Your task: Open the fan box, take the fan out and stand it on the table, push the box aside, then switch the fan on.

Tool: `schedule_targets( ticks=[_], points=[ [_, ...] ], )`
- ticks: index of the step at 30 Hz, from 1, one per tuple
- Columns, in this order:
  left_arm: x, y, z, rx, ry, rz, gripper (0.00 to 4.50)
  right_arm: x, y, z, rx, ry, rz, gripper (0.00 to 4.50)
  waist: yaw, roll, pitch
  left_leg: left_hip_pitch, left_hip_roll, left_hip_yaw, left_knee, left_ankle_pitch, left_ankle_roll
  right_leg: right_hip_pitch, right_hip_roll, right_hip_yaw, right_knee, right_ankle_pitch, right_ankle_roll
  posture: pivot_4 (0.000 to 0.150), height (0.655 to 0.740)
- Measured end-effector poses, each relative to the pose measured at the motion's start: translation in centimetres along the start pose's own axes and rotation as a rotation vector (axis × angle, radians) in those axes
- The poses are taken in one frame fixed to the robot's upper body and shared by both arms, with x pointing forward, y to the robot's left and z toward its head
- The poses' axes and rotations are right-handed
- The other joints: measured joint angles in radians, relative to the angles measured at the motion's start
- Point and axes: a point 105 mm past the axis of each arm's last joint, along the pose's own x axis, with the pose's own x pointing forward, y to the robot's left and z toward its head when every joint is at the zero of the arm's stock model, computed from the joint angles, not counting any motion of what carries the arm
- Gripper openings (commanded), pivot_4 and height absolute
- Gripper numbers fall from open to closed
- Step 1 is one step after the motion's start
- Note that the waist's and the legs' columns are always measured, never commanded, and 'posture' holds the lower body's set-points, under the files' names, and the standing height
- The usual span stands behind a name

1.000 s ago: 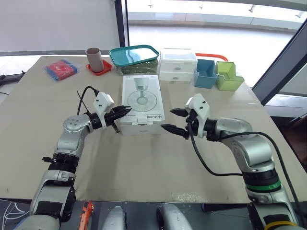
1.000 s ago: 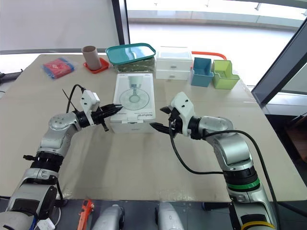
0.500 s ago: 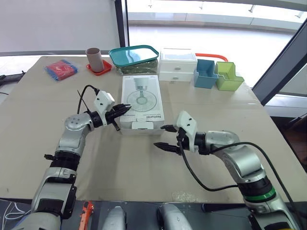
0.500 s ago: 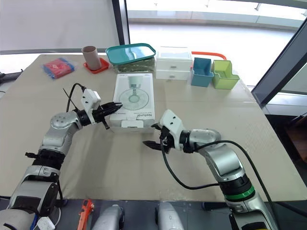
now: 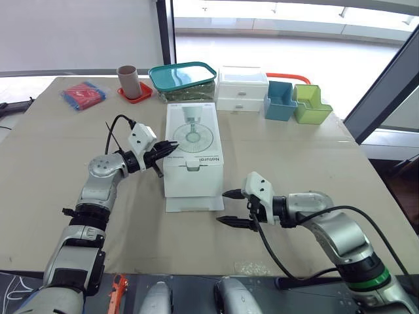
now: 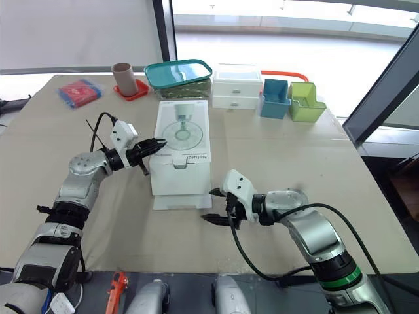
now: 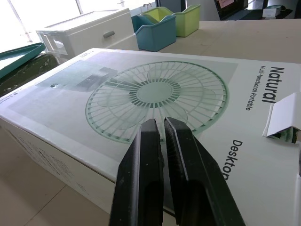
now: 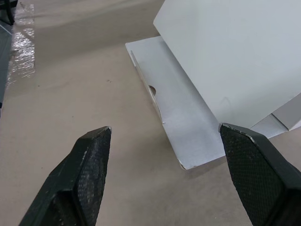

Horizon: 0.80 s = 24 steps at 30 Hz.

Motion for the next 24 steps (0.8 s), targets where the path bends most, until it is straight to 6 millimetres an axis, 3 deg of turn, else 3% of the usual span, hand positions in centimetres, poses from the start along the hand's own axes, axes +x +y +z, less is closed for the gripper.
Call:
schedule_targets(
  ticks=[7, 11, 18, 21, 24],
  points=[
    [0.0, 0.0, 0.0, 0.009, 0.001, 0.004, 0.34, 0.3, -1.5, -1.3, 0.053, 0.026, -0.065, 3.73, 0.000, 0.000, 0.000, 0.000, 0.000, 0.000, 0.000, 0.000, 0.000, 0.000, 0.000, 0.000, 0.000, 0.000, -0.001, 0.150, 0.7400],
    [0.0, 0.0, 0.0, 0.010, 0.001, 0.005, 0.34, 0.8, -2.1, -1.0, 0.059, 0.017, -0.088, 3.73, 0.000, 0.000, 0.000, 0.000, 0.000, 0.000, 0.000, 0.000, 0.000, 0.000, 0.000, 0.000, 0.000, 0.000, 0.000, 0.150, 0.7400],
    [0.1, 0.0, 0.0, 0.010, -0.001, 0.005, 0.34, 1.3, -1.6, 0.1, 0.057, -0.037, -0.048, 3.73, 0.001, 0.000, 0.000, 0.000, 0.000, 0.000, 0.000, 0.000, 0.000, 0.000, 0.000, 0.000, 0.000, 0.001, -0.001, 0.150, 0.7400],
    [0.1, 0.0, 0.0, 0.012, 0.001, 0.007, 0.34, 0.7, -0.6, 1.6, 0.044, -0.106, 0.015, 3.73, 0.001, 0.000, 0.000, 0.000, 0.000, 0.000, 0.000, 0.000, 0.000, 0.000, 0.000, 0.000, 0.000, 0.001, -0.001, 0.150, 0.7400],
    [0.1, 0.0, 0.0, 0.013, 0.003, 0.005, 0.34, 0.1, -0.2, 1.8, 0.037, -0.115, 0.040, 3.73, 0.001, 0.000, 0.000, 0.000, 0.000, 0.000, 0.000, 0.000, 0.000, 0.000, 0.000, 0.000, 0.000, 0.000, -0.001, 0.150, 0.7400]
  ],
)
